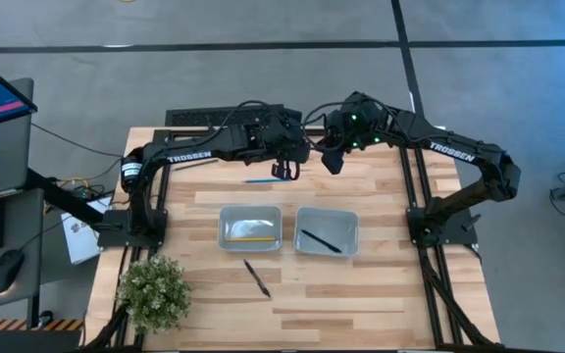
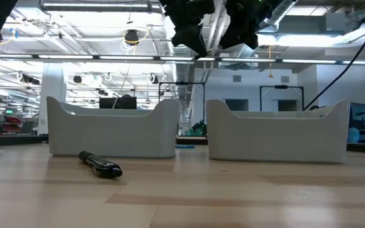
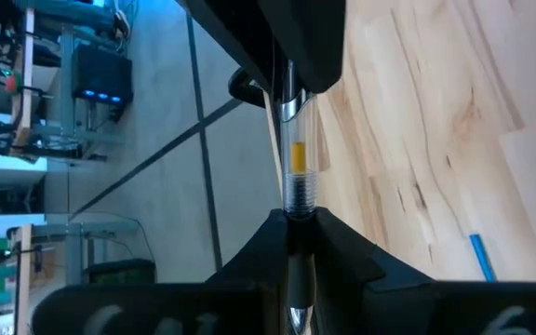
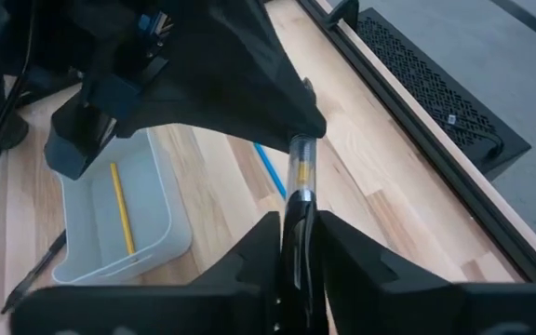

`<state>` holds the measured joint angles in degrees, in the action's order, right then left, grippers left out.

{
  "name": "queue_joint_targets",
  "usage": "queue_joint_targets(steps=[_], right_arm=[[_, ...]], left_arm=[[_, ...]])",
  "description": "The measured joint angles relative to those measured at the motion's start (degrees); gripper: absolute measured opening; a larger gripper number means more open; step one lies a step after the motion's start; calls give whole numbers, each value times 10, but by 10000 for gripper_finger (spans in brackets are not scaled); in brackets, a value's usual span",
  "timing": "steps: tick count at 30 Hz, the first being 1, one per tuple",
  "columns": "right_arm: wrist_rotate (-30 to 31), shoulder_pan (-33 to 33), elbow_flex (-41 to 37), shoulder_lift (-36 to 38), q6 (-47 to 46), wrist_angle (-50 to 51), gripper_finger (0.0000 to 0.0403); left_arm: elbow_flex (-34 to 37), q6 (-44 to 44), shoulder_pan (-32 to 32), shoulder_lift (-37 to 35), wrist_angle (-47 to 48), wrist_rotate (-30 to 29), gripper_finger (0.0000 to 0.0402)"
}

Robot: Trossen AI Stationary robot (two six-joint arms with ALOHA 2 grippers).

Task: Sort pens & pencils
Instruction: Put the top black pen into the right gray bin

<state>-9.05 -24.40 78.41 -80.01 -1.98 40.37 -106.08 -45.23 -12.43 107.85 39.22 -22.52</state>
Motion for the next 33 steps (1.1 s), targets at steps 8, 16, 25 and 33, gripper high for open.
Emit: queue_joint_targets(steps=[8,16,25,33], right_arm=[[2,-1,0,0,3,2,66],[1,-1,0,0,-1,2,70],[-1,0,0,1,0,6,67],[4,1,1,1,-6,32,67]], left_arm=[[0,-4,0,0,-1,-8,23],[0,0,0,0,-5,-8,42],[0,-22,-2,0,-4,1,92],[0,-17,-18,-8,28,-43,132]])
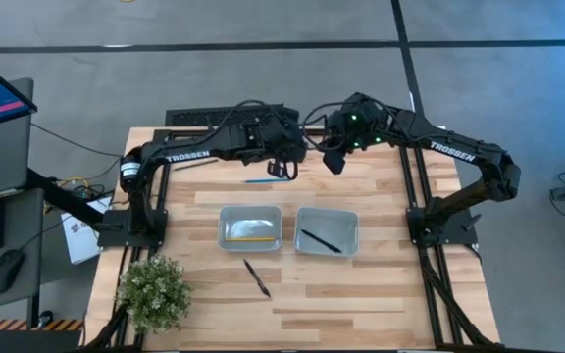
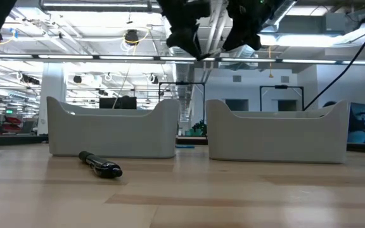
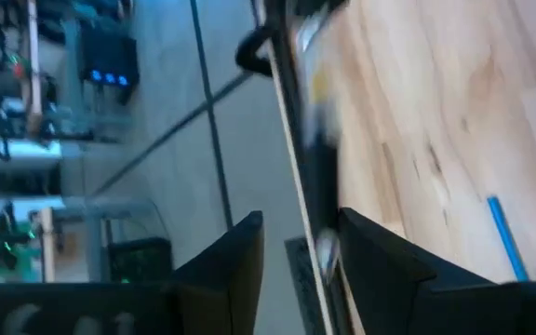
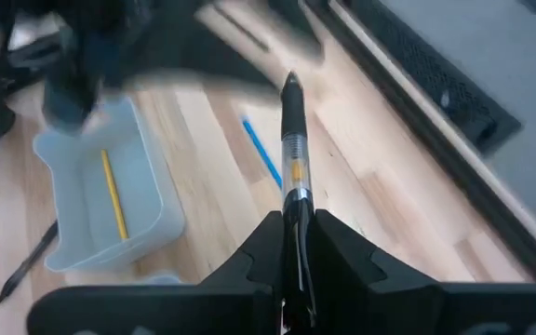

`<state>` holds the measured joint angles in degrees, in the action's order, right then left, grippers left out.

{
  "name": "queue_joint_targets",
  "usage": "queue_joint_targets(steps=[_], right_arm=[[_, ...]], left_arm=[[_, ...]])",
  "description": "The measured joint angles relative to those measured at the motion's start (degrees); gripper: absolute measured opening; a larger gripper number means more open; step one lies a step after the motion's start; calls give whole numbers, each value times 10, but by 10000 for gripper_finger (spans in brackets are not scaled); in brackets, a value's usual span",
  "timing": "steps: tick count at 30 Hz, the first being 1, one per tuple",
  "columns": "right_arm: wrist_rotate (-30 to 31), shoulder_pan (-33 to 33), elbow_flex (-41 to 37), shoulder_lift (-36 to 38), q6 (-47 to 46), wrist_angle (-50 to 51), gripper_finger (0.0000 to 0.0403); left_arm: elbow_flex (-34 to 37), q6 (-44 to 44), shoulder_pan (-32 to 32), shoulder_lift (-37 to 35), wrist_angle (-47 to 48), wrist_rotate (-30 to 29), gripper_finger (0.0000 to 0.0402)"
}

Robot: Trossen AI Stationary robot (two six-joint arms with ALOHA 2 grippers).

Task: Sort pens & pencils
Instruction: Put the top black pen into the right gray bin

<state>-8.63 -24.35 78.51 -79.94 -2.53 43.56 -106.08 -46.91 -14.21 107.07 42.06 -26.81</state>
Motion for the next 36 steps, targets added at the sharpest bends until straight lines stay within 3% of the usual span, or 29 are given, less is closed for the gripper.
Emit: queue_joint_targets(steps=[3,10,15,18,24,36], right_arm=[[-6,4,-1,-1,-9,34,67],[-13,41,-2,0,-65,104,67],[-20,97,-44,2,-132,89,68],[-16,123,-86,20,-184,49,68],[36,160,-176,123,-272,-18,68],[10,232,-324,203,-350,-137,68]], left_arm=[[0,45,-27,-15,43,32,136],[0,155,-99,-32,100,228,138],[0,182,-136,-32,112,308,138],[0,200,-145,-32,112,332,138],[0,233,-153,-32,110,345,138],[0,291,-150,-32,82,345,138]])
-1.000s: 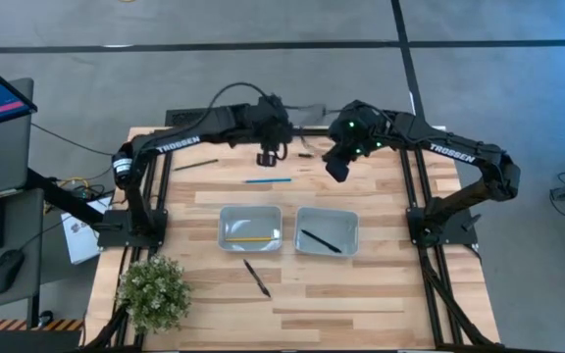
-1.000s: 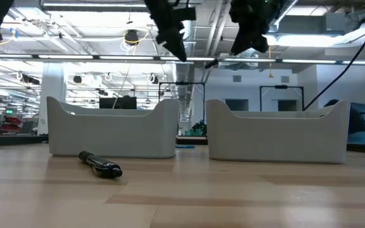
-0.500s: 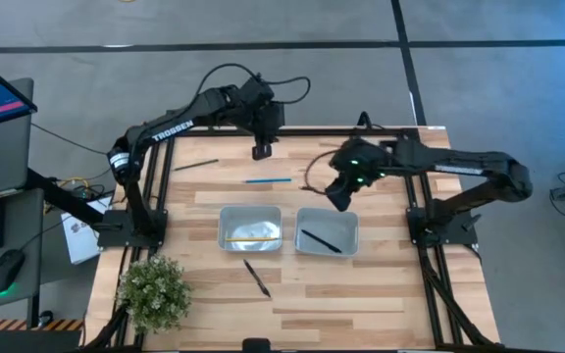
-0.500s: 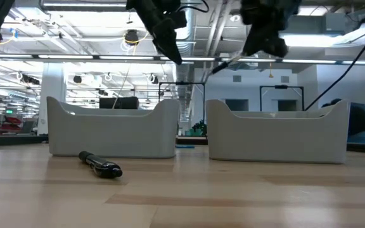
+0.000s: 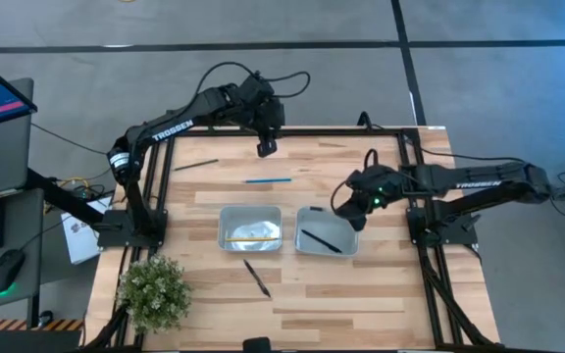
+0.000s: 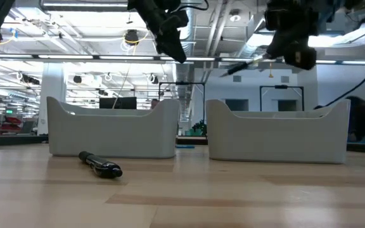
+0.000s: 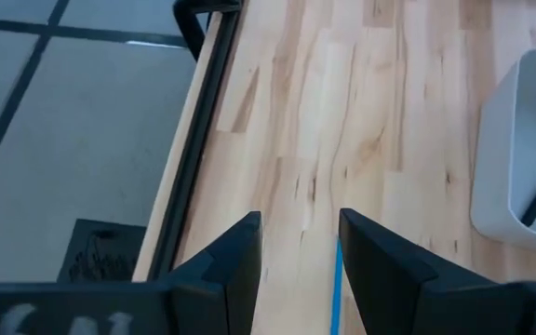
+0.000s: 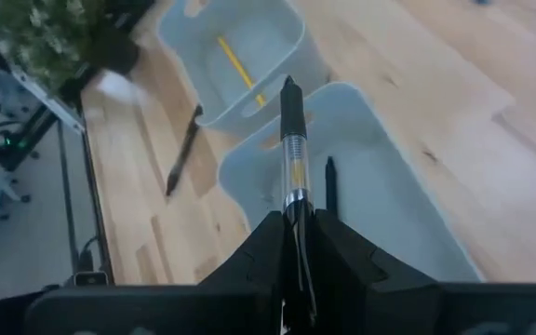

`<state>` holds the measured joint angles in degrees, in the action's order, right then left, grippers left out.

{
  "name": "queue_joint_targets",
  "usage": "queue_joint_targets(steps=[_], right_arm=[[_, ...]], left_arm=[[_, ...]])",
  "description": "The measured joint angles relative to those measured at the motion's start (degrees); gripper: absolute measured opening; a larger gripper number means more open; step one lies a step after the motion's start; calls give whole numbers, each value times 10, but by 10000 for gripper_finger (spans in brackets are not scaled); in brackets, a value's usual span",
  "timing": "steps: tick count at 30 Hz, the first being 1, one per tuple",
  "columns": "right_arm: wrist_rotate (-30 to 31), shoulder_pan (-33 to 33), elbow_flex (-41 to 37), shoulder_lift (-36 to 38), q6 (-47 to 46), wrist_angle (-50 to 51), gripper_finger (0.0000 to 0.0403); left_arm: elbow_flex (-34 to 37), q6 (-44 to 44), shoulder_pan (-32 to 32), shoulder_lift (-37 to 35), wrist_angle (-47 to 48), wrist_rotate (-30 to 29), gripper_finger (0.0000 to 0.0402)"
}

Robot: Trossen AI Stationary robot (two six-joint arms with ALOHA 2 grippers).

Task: Sort pens & pencils
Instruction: Put the top black pen into the right gray bin

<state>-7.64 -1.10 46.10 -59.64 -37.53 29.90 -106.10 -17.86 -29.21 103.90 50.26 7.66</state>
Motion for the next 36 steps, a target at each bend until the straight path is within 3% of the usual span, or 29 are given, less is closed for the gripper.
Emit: queue_joint_targets(steps=[17,30,36], right_arm=[[2,59,-117,-8,-105,-137,68],[0,70,-155,-48,-146,-197,68],[-33,60,-155,-91,-138,-231,68]], left_arm=[[0,8,25,0,18,-1,138],[3,-4,30,1,17,-1,138],[40,-5,30,1,13,-1,138]])
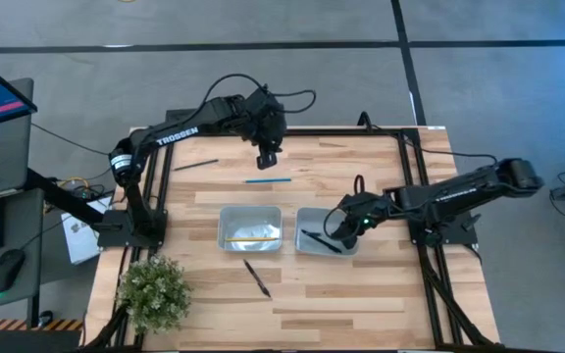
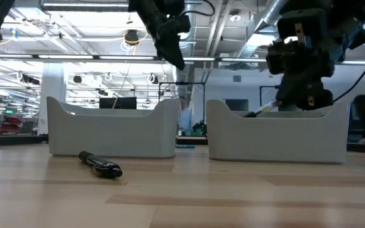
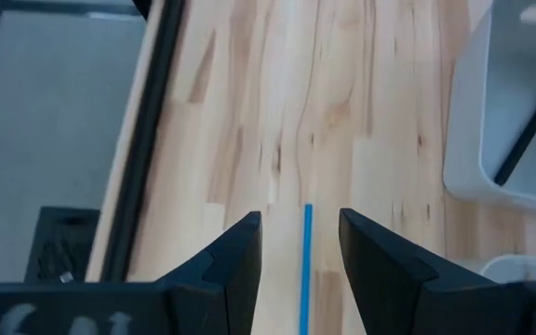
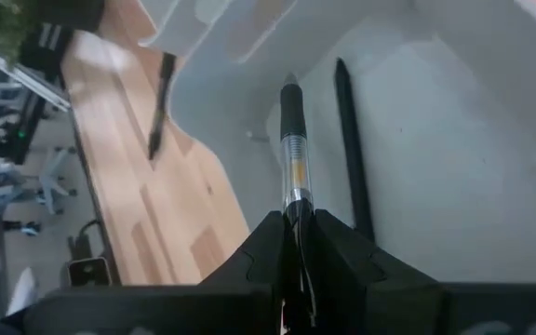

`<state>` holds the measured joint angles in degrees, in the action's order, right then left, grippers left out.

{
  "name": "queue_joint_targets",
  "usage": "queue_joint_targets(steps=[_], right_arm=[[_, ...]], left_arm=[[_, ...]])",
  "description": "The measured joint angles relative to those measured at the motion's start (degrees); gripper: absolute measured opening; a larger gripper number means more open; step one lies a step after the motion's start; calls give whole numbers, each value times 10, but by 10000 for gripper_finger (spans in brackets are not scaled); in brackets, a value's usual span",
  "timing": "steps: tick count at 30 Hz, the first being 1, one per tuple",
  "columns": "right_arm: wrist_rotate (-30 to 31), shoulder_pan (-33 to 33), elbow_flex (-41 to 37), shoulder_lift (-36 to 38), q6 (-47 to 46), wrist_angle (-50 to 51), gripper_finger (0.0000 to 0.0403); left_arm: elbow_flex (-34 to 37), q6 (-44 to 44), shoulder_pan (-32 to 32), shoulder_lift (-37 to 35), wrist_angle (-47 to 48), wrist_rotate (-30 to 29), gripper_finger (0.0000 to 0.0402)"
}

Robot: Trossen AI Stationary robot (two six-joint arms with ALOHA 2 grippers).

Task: Sort pens & pencils
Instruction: Put the top black pen into the right gray bin, then put the blue pencil into the left gray bin

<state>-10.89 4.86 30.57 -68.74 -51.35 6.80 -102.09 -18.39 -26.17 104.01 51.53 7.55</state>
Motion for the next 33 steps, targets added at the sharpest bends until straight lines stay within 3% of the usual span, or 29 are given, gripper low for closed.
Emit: queue_joint_targets(steps=[6,16,27,33], right_arm=[[-35,-13,0,-34,-7,-19,68],[-54,-16,0,-47,-9,-35,72],[-58,-16,0,-45,-20,-58,158],[-56,-26,1,14,-21,-59,187]], left_arm=[[40,4,0,1,-20,1,138],[41,5,0,2,-30,-1,138],[41,6,0,2,-30,-2,138],[41,16,0,-13,-22,-3,138]])
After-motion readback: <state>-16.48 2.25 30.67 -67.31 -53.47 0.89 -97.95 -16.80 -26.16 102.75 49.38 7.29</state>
